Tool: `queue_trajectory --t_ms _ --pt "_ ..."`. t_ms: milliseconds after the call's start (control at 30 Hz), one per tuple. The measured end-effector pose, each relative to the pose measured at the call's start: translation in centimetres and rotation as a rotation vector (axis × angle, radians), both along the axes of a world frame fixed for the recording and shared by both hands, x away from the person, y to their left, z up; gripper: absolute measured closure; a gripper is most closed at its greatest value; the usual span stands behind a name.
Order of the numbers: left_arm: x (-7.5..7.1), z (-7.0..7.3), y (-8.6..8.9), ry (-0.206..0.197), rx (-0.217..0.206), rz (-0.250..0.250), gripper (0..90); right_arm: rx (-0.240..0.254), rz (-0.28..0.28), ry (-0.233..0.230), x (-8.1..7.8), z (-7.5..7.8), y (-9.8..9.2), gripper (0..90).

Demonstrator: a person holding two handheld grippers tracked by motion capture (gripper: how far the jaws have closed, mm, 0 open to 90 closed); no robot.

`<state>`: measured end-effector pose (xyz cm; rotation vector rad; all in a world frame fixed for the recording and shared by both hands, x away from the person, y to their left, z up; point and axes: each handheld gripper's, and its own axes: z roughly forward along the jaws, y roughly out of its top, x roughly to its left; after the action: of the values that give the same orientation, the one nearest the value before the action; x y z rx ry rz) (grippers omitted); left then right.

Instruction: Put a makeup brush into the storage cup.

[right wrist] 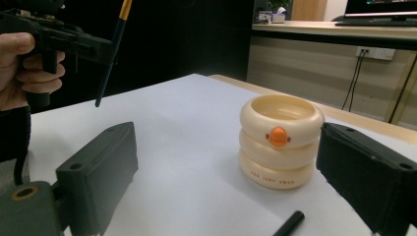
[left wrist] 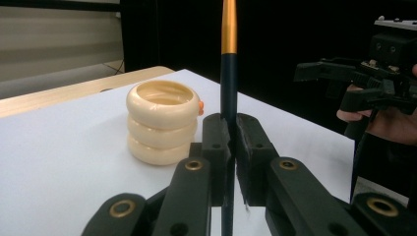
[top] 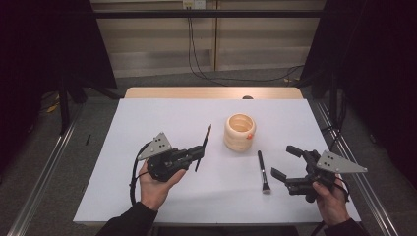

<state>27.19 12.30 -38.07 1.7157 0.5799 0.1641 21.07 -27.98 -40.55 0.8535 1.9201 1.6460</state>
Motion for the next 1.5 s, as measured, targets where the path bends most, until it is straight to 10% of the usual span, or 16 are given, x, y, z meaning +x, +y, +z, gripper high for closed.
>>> queue_trajectory --t_ms 1233,1500 --pt "0.0 -0.2 -2.7 -0.027 -0.01 -0.03 83.7 0.069 0.182 0.045 3.9 3.6 6.8 6.1" --pt "0.2 0.2 -3.7 -0.025 -0.025 -0.033 83.7 0.097 0.21 0.032 5.0 5.2 7.5 20.2"
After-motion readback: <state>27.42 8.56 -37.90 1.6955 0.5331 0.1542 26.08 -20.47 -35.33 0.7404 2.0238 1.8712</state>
